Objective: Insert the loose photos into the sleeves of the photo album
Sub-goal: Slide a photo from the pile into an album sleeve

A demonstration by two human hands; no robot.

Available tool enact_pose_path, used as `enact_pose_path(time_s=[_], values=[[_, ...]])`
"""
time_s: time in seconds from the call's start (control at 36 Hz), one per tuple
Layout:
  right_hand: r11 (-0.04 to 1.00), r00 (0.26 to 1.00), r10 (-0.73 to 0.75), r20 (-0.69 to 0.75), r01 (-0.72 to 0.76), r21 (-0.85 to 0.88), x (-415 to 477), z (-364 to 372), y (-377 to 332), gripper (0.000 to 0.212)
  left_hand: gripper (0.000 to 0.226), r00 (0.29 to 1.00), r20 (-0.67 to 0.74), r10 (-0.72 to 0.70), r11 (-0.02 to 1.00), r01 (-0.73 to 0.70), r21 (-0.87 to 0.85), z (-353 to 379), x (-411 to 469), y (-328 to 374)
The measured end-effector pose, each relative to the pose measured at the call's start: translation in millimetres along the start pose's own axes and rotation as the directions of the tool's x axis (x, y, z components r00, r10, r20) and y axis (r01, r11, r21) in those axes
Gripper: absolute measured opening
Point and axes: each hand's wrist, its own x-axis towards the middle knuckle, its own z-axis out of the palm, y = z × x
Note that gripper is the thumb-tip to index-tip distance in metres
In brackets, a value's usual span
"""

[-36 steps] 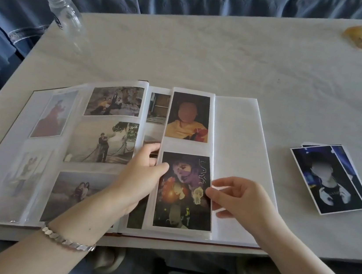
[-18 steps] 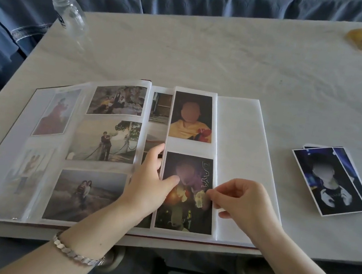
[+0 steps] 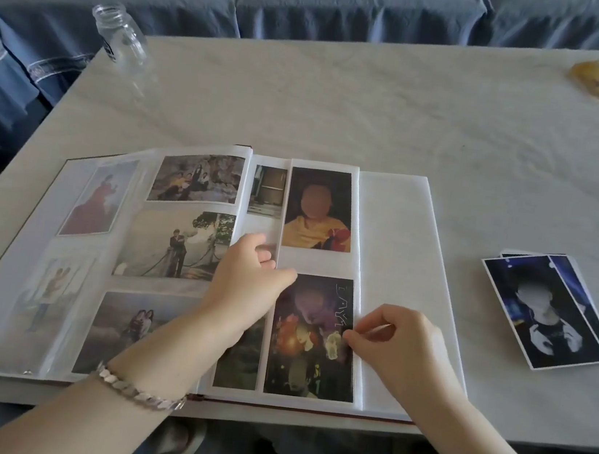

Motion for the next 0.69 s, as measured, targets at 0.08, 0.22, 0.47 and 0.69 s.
enact_pose_path(time_s=[0.08,0.22,0.47,0.69], values=[[1.000,1.000,-0.017,0.007,0.017,0.020,2,-2,2,0.018,0.061,0.999,-0.031,-0.031,0.999,0.030,-0.018,3,5,3],[0.999,0.998,-0.022,0.063,0.019,0.037,4,-7,4,0.020,0.049,0.999,-0.033,-0.031,1.000,0.031,0.006,10,15,6],[0.906,0.961,-0.041,-0.274,-0.080,-0.415,21,-66,31,0.044,0.075,0.982,0.019,0.187,0.941,-0.184,0.284,28,9,16],[0.618,0.963,0.048,-0.267,-0.239,-0.749,37,-97,74,0.030,0.085,0.981,0.011,0.192,0.938,-0.187,0.292,31,10,16]])
